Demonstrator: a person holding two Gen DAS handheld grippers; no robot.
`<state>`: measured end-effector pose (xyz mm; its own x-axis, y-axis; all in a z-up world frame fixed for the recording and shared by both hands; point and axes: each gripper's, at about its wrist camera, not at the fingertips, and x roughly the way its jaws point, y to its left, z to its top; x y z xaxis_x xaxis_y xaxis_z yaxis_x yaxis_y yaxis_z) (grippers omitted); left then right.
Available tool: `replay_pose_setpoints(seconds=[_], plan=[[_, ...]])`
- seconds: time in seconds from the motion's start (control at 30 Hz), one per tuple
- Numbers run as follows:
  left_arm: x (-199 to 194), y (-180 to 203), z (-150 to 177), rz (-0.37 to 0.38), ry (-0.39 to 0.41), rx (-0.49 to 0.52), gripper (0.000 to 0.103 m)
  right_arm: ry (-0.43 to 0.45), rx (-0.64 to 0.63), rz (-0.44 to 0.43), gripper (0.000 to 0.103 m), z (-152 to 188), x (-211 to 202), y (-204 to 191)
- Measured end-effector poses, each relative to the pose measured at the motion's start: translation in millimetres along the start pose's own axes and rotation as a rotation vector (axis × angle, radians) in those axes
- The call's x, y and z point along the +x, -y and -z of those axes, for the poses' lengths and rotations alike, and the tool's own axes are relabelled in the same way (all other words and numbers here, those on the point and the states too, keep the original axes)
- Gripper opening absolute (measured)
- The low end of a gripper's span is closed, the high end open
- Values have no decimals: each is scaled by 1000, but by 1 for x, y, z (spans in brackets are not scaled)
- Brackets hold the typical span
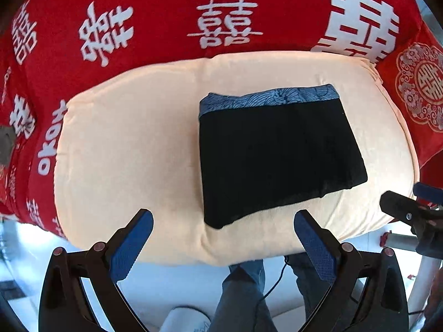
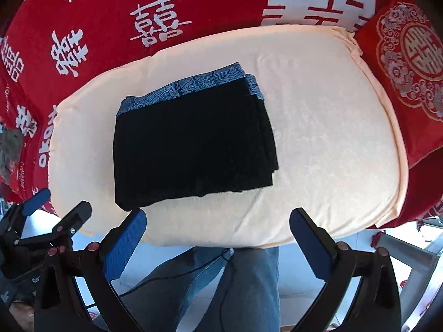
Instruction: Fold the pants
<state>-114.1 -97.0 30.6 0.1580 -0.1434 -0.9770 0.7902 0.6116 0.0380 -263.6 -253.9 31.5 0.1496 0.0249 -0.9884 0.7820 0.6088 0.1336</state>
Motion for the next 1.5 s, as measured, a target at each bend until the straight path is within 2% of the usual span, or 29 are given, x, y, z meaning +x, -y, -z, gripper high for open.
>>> replay_pose_setpoints(seconds=[0.2,0.5,1.5], plan=[[-8,-5,4,-30,-2,-18,102,-5,-22,74,103,5,-10,-5],[-14,-8,5,-26,-12,-46,102,-29,-25,37,103,1,-12,-14],[-22,-6,3,-28,-1,-40,102,10,-75,74,103,-8,-25,-29]])
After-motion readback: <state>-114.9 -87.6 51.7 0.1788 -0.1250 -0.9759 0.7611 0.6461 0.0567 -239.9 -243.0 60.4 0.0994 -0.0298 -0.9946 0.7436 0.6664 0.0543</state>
